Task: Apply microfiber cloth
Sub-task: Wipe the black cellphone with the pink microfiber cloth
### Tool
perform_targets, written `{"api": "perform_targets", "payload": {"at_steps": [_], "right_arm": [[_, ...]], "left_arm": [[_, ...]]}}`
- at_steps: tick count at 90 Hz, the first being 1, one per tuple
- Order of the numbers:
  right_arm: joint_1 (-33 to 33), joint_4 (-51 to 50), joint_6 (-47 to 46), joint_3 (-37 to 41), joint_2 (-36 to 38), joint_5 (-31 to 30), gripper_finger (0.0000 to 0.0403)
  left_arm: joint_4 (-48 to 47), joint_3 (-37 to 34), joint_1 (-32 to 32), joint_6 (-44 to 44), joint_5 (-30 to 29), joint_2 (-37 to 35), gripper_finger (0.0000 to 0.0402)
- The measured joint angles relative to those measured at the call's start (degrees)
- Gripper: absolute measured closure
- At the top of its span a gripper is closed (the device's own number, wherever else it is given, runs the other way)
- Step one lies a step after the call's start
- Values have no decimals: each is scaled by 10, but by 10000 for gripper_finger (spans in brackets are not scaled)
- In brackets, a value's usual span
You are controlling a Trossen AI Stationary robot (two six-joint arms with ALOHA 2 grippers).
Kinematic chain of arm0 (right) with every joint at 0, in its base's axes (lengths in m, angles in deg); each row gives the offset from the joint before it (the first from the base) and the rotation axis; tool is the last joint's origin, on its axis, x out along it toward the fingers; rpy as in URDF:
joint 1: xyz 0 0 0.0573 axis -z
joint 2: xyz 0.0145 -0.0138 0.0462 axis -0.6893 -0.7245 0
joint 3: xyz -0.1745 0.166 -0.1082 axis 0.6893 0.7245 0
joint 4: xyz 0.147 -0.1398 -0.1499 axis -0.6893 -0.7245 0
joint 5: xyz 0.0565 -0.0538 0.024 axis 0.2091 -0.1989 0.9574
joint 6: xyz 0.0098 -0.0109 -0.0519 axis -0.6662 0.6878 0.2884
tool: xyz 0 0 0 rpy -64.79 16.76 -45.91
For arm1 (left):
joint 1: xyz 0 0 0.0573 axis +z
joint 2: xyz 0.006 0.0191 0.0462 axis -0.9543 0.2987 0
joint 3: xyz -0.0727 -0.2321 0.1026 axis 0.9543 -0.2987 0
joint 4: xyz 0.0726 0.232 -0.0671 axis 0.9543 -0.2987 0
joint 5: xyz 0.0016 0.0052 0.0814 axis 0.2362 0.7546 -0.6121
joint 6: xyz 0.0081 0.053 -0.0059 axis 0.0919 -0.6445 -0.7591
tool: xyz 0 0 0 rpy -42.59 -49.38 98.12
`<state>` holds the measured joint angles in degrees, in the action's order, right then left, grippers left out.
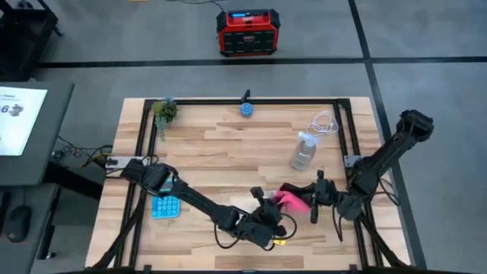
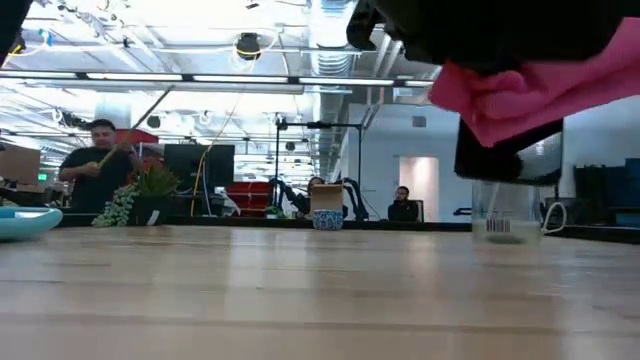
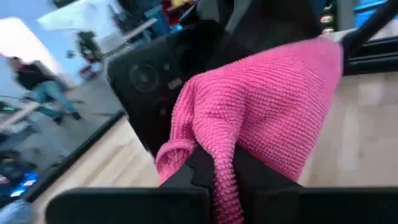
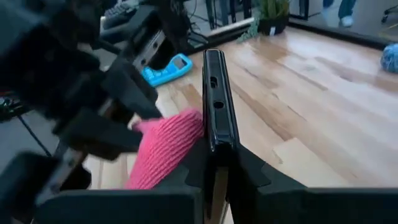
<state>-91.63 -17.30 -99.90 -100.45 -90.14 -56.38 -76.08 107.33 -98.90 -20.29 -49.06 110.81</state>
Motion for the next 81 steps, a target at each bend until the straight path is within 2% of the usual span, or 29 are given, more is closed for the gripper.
{"api": "perform_targets", "payload": {"at_steps": [18,32,49,60,67,81], "right_arm": [[-1,39,28,0,0,-8,385],[-1,66,52,0,0,-11,385],[3,85,46,-5,2,-1,385],[3,107,83,-5,2,-4,385],[3,122,116,-2,0,-7,385],[3,123,127,-1,1,-11,385]], "left_arm": [[-30,0,-1,27,-12,13,400],[-12,0,-3,15,-14,14,400],[106,29,-9,-153,-8,13,400],[103,40,4,-199,7,10,400],[67,38,13,-184,19,11,401],[-20,39,23,-78,76,11,401]]}}
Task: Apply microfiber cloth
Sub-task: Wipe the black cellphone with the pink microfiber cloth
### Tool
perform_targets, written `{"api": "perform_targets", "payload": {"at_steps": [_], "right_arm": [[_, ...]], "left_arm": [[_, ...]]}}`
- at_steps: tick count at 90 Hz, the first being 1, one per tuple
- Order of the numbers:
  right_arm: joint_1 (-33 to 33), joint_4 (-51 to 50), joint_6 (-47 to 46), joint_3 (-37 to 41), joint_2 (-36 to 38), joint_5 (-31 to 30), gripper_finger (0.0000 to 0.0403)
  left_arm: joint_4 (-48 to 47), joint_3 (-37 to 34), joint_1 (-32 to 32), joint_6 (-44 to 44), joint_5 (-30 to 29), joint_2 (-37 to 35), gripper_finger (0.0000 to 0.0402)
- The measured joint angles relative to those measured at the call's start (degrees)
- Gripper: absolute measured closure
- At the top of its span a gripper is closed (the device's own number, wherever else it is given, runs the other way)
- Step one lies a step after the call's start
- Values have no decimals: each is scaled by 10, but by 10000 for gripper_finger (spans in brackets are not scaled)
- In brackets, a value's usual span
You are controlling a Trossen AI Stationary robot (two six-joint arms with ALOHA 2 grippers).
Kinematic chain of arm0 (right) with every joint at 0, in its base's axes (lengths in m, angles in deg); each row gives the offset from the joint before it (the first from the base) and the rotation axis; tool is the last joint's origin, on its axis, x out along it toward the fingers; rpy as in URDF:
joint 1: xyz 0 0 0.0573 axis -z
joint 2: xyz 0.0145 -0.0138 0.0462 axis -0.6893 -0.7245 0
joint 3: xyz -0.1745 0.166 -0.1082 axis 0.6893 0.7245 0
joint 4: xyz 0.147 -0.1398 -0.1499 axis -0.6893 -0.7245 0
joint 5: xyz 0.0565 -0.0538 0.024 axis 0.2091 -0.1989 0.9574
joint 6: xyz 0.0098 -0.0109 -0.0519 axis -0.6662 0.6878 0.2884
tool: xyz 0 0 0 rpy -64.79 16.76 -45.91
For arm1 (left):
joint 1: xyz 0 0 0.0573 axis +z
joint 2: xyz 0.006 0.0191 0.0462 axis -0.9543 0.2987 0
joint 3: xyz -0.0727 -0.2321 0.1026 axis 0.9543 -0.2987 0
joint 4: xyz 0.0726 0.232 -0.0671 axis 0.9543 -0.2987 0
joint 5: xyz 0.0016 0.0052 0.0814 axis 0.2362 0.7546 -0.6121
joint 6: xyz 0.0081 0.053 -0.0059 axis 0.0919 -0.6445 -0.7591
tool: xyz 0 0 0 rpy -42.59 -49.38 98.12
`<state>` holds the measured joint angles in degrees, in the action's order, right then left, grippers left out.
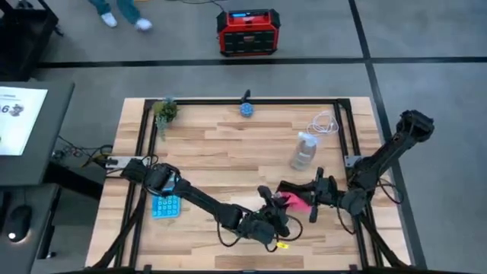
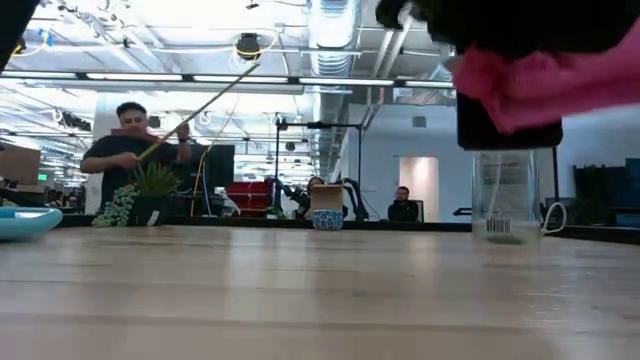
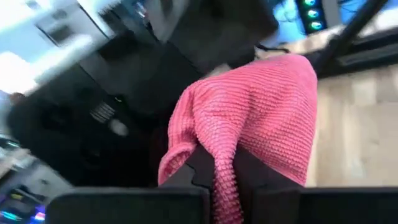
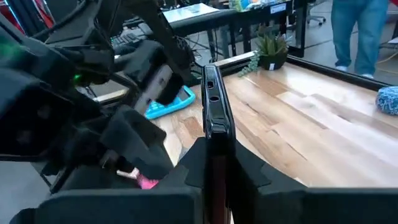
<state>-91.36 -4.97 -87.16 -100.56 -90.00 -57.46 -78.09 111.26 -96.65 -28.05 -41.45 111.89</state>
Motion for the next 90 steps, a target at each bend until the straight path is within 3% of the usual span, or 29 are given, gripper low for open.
{"api": "perform_targets", "payload": {"at_steps": [19,38,48,56,72,90], "right_arm": [[0,4,1,-1,1,11,385],[0,20,-6,-5,5,8,385],[0,17,-11,-5,4,8,385],[-1,11,-8,-4,3,8,385],[-1,-4,-2,-1,1,3,385],[-1,-5,-1,-1,1,4,384]], "left_arm": [[-22,-2,-8,8,11,3,401],[43,26,-28,-125,-138,3,401],[66,44,-27,-154,-159,-2,401],[24,44,-20,-109,-155,-2,401],[-127,47,-6,77,-114,-3,401],[-184,45,-8,110,-100,1,401]]}}
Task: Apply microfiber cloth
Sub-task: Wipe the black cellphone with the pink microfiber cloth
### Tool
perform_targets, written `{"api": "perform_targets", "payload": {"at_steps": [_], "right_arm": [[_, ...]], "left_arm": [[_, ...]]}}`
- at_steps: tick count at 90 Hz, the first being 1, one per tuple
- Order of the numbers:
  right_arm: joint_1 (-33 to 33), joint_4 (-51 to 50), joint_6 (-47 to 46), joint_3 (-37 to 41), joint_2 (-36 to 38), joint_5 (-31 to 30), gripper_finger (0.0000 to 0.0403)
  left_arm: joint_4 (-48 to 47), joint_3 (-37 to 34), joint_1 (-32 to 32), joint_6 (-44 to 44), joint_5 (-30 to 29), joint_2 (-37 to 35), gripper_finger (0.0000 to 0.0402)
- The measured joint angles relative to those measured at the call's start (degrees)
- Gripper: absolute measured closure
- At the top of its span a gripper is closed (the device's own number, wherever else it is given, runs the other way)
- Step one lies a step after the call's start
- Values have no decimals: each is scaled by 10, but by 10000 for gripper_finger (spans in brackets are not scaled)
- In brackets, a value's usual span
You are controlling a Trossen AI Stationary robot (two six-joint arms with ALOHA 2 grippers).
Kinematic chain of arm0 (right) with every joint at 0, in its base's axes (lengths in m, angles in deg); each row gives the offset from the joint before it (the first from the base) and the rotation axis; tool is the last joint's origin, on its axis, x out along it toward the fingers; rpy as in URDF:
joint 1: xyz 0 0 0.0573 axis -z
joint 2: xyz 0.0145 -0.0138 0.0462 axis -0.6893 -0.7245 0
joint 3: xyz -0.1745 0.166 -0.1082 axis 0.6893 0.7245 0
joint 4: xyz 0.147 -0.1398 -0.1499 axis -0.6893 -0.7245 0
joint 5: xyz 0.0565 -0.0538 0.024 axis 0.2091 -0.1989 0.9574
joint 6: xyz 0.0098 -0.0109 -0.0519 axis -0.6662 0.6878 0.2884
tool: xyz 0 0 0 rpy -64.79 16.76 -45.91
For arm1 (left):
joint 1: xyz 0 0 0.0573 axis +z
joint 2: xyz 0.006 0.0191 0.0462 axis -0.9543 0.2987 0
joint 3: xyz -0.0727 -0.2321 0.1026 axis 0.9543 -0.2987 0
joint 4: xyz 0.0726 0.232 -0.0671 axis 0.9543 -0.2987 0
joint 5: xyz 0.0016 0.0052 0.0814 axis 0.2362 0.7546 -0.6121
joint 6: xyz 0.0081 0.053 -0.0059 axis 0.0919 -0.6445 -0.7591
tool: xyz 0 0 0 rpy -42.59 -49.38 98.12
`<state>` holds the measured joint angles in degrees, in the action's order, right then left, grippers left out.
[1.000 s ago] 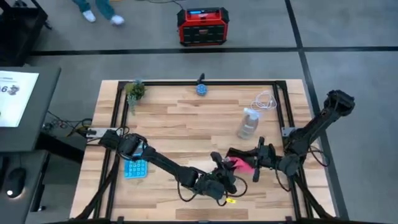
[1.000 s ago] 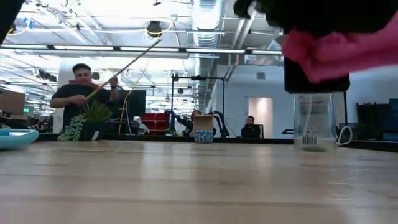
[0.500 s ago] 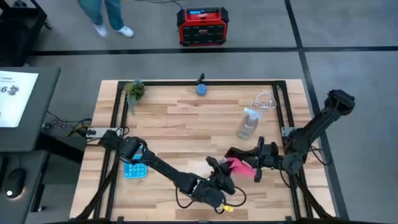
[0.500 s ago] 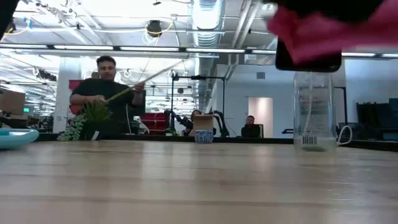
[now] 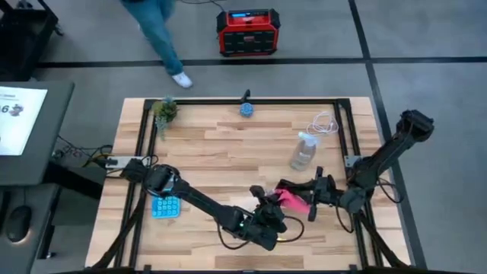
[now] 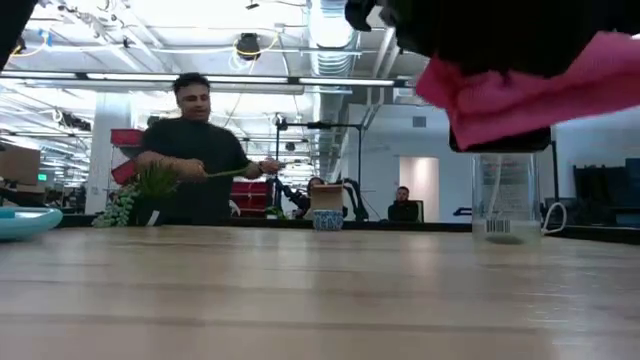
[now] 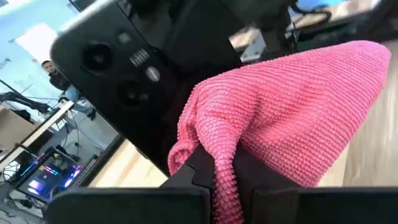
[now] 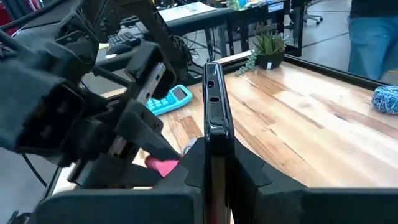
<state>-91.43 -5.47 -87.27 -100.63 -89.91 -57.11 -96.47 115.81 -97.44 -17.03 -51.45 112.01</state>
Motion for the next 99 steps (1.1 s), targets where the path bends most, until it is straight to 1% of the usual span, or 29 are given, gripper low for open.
{"api": "perform_targets", "payload": {"at_steps": [11,16,22,30,40,55,64,77,90,99], "right_arm": [[-1,2,0,0,0,1,384],[-1,2,0,0,0,5,384],[-1,2,0,0,0,5,384],[-1,4,0,0,0,5,384],[-2,6,-1,-1,1,9,384],[-3,19,-14,-3,2,18,384],[-4,25,-18,-4,3,20,384],[-3,29,-15,-5,3,19,384],[-2,34,-8,-4,3,19,384],[-3,35,-5,-4,3,13,383]], "left_arm": [[-28,0,-5,-2,4,1,401],[-49,-1,-5,8,20,1,401],[-76,-3,-5,42,43,1,401],[-82,-18,-6,69,52,2,401],[-80,-17,-17,69,57,5,401],[-86,2,-40,85,70,2,402],[-88,27,-53,81,74,2,402],[-61,65,-62,47,54,1,402],[23,67,-54,-25,14,1,402],[36,65,-36,-32,4,0,401]]}}
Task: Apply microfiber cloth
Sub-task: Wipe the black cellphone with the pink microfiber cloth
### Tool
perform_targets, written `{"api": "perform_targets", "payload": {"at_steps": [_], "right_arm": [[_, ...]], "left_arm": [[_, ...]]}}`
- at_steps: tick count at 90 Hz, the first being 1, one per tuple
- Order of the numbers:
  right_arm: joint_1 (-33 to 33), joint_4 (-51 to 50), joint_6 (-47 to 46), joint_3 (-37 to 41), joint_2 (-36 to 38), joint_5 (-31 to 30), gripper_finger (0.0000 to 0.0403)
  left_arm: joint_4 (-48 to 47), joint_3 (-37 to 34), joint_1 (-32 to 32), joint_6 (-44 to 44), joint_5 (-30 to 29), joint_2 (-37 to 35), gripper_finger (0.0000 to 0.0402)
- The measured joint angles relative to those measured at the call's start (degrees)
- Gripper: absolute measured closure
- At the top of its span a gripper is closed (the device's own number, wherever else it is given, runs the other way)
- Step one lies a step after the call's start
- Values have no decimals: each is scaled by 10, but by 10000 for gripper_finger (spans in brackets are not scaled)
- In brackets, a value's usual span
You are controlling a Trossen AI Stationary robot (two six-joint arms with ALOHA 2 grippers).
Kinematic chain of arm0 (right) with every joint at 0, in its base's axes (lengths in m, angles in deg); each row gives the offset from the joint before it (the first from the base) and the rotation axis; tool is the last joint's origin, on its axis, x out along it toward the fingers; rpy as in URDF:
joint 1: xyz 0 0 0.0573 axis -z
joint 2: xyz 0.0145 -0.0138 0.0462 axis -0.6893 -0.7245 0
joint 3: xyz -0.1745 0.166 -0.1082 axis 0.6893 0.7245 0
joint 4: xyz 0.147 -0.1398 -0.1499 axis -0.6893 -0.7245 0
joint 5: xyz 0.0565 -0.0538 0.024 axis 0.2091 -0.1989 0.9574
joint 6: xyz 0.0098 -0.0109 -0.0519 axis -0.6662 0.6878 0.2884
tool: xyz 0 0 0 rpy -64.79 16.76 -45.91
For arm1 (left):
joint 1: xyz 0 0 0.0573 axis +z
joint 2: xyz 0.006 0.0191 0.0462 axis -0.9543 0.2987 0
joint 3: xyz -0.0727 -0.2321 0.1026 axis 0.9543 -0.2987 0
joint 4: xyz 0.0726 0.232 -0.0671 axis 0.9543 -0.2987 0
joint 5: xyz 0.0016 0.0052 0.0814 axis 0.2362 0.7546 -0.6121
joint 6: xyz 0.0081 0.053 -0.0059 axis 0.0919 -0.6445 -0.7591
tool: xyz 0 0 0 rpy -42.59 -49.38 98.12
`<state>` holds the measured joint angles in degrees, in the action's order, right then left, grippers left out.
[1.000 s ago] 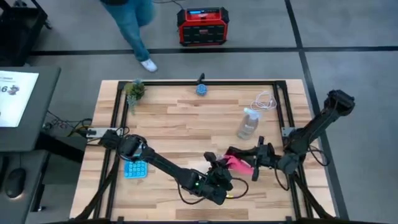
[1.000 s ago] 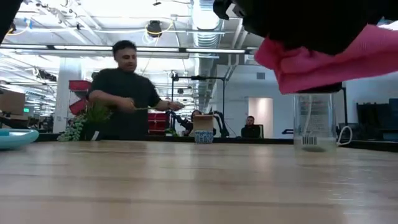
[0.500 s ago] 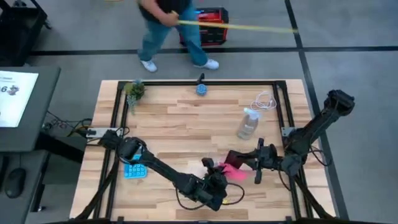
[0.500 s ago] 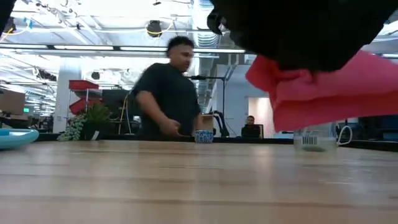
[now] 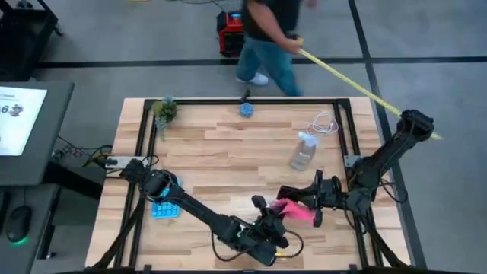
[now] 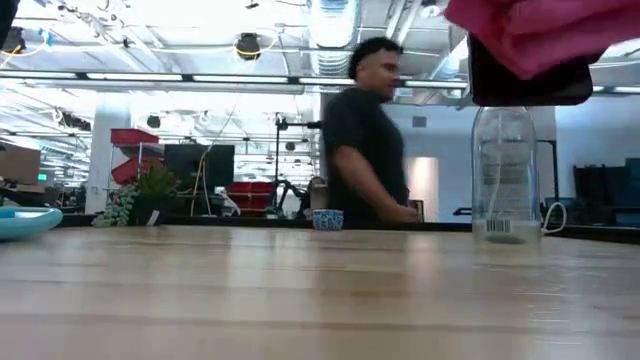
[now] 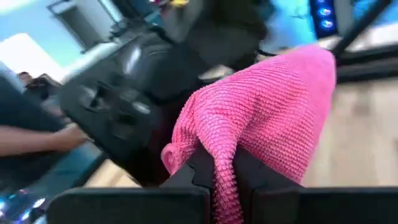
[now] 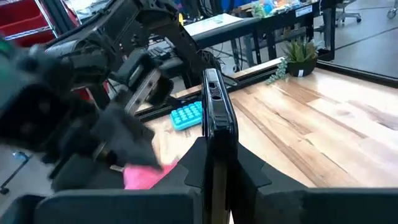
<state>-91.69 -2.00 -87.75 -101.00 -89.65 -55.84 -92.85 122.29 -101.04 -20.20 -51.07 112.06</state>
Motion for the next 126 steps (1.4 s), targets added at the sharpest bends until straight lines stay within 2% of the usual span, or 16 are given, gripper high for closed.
{"api": "perform_targets", "payload": {"at_steps": [6,21,38,48,65,80,86,99,116,126], "right_arm": [[-1,-4,8,1,0,-12,382],[-4,-2,28,4,-2,-17,383],[-5,13,31,3,0,-11,383],[-6,20,25,0,5,2,383],[-6,23,25,-3,10,8,383],[-3,20,32,-2,11,-2,383],[0,20,42,-3,11,-5,382],[2,4,42,-1,8,-3,382],[-7,-22,78,8,5,-8,383],[-15,-22,78,2,24,-26,383]], "left_arm": [[-6,-10,12,10,6,0,402],[-21,-11,29,59,91,25,402],[-98,-13,25,122,117,46,401],[-123,-14,12,150,99,43,401],[-129,-15,-14,128,76,10,401],[-77,-16,-8,112,41,7,401],[-50,-16,1,99,69,7,401],[-58,-16,13,124,187,7,401],[-166,-30,8,222,190,-11,401],[-202,-41,2,243,194,-9,401]]}}
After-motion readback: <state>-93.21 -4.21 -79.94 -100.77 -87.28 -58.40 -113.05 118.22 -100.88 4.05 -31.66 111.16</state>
